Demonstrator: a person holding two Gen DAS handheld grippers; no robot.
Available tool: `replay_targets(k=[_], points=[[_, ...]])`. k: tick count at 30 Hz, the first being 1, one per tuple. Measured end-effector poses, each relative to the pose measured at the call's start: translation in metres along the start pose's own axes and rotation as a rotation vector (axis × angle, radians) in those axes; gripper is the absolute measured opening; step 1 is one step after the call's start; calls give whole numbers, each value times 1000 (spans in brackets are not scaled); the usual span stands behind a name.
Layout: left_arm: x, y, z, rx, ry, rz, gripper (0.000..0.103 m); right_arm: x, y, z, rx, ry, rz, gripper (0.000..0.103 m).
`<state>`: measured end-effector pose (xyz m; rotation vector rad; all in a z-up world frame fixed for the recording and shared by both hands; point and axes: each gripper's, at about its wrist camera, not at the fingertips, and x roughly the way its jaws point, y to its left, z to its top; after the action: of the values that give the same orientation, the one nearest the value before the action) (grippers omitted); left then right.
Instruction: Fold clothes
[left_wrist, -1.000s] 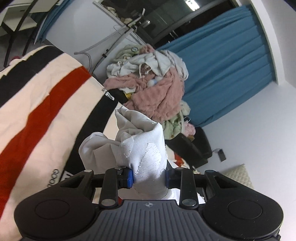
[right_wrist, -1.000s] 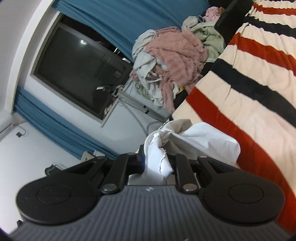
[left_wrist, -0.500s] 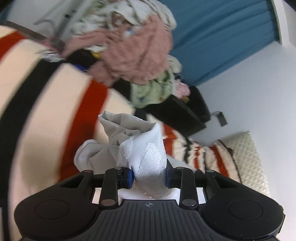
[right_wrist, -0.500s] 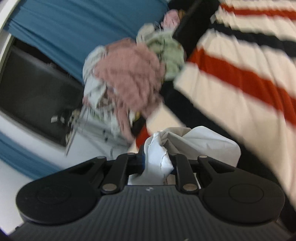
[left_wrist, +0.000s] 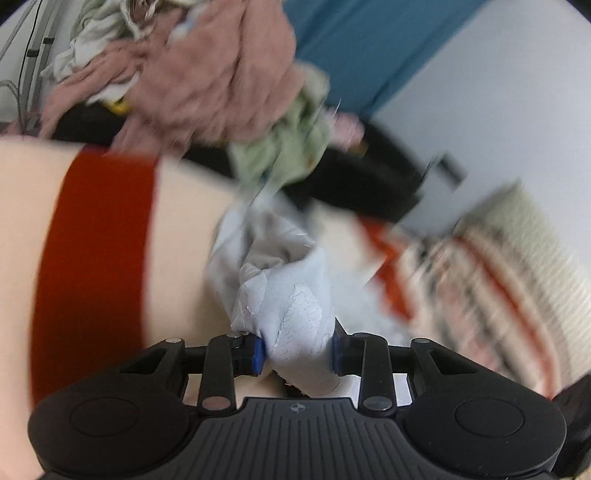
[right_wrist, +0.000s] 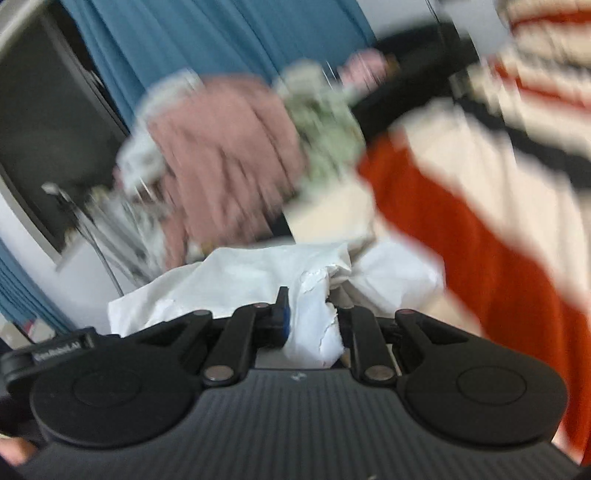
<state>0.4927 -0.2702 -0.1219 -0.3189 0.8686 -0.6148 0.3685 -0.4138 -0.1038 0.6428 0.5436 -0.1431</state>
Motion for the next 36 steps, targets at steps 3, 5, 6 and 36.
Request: replay_targets(k=[3,5,6,36], points=[[8,19,-25,59,68,38,42,3,-5,-38,-2,81,-39,19],[3,22,-32,88,107,47,43,-1,-1,-53,-20,124,-81,26],[-8,18,-32,109,98,55,46,-11,4,-53,-22,123,-96,27],[-508,-147,-213,414,-412,142,103,-425,140,-176,-366,-298,-23,88]])
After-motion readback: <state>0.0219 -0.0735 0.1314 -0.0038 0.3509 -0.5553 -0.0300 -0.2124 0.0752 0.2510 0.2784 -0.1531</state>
